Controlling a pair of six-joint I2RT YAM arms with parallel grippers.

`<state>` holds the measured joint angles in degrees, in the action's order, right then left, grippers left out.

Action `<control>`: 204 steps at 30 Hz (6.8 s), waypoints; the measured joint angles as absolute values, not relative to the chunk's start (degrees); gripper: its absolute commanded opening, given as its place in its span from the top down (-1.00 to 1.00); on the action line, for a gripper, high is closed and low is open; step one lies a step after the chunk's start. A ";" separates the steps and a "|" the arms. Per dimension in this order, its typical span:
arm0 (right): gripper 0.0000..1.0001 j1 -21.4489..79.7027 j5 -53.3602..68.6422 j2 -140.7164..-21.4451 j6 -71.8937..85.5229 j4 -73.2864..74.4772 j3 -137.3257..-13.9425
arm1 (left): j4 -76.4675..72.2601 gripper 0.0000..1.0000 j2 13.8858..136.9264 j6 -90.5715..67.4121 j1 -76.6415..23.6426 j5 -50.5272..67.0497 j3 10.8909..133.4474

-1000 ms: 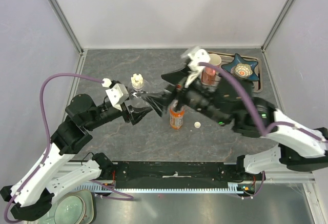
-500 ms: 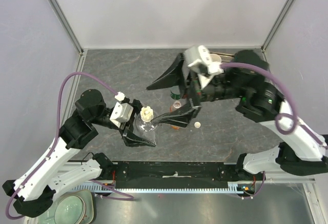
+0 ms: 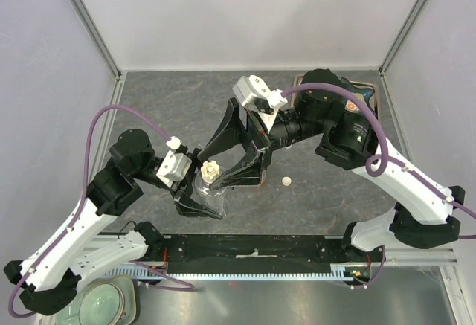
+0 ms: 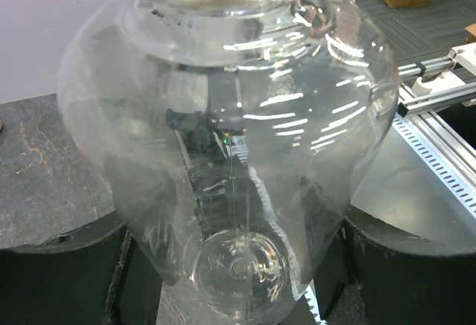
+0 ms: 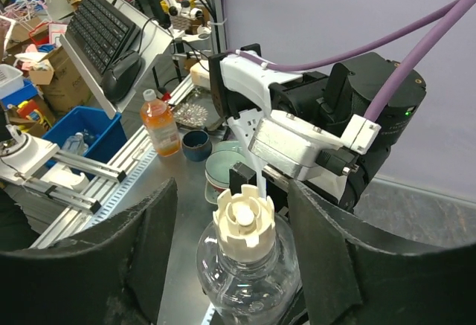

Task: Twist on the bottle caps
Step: Screw the bottle cap onto the plastic bottle.

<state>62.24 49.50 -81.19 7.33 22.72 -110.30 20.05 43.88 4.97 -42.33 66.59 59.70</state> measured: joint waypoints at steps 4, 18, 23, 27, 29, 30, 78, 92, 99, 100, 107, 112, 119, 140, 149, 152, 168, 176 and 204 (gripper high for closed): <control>-0.32 61.98 50.46 -81.60 8.25 22.17 -109.67 | 20.01 0.96 43.88 4.95 -42.33 66.57 59.70; 0.93 60.99 51.13 -82.04 9.69 19.88 -107.28 | 19.70 0.96 43.81 4.23 -42.28 64.79 59.72; 1.00 59.83 45.78 -78.70 8.71 18.55 -103.09 | 20.08 0.96 43.77 4.19 -42.28 57.65 59.92; 1.00 59.51 36.60 -75.37 6.87 17.85 -99.26 | 21.02 0.95 43.88 4.25 -42.26 47.99 60.62; 1.00 59.40 31.27 -74.28 6.17 16.32 -97.38 | 21.45 0.95 44.05 4.29 -42.24 41.52 61.21; 1.00 59.35 28.80 -73.97 6.13 15.57 -96.60 | 21.65 0.95 44.18 4.32 -42.19 39.20 61.39; -0.94 67.70 22.35 -72.10 4.29 27.33 -109.82 | 15.20 0.96 43.59 -0.27 -39.62 56.97 59.75; -0.54 62.02 48.05 -82.85 9.82 24.14 -112.51 | 14.37 0.96 44.58 -0.89 -39.62 75.64 59.59; -0.23 61.95 52.80 -82.52 13.87 17.67 -108.75 | 13.98 0.96 44.53 -1.19 -39.62 75.33 59.59; -0.22 61.95 53.01 -82.52 14.28 17.28 -108.18 | 13.85 0.96 44.51 -1.26 -39.62 75.18 59.59; 0.25 61.84 53.87 -82.54 15.46 15.64 -106.15 | 13.08 0.96 44.51 -1.56 -39.62 74.76 59.59; 0.68 61.34 53.74 -82.17 15.20 13.85 -104.88 | 13.19 0.96 44.40 -1.78 -39.62 73.36 59.55; 1.00 60.29 44.31 -77.52 12.53 14.96 -100.27 | 15.14 0.96 43.75 -0.30 -39.68 62.83 59.46; 0.96 71.83 -32.75 -85.69 16.56 22.09 -104.33 | 25.21 0.93 44.01 4.23 -38.57 16.34 59.46; -0.41 73.71 -45.58 -92.38 20.99 25.56 -111.53 | 26.24 0.92 44.03 4.03 -38.04 11.55 59.37; -0.91 72.58 -43.09 -90.89 20.03 25.02 -109.93 | 24.14 0.92 43.07 4.67 -38.94 15.20 59.31; -0.93 60.16 23.77 -68.82 5.15 21.45 -99.94 | 17.89 0.95 41.65 4.14 -39.18 46.70 58.94; -0.61 58.70 44.03 -76.12 6.98 18.98 -104.20 | 15.90 0.95 42.44 1.96 -39.18 68.14 57.71; 0.08 58.63 57.19 -78.67 21.52 -0.14 -96.77 | 12.80 0.96 42.35 -0.67 -39.11 69.12 56.95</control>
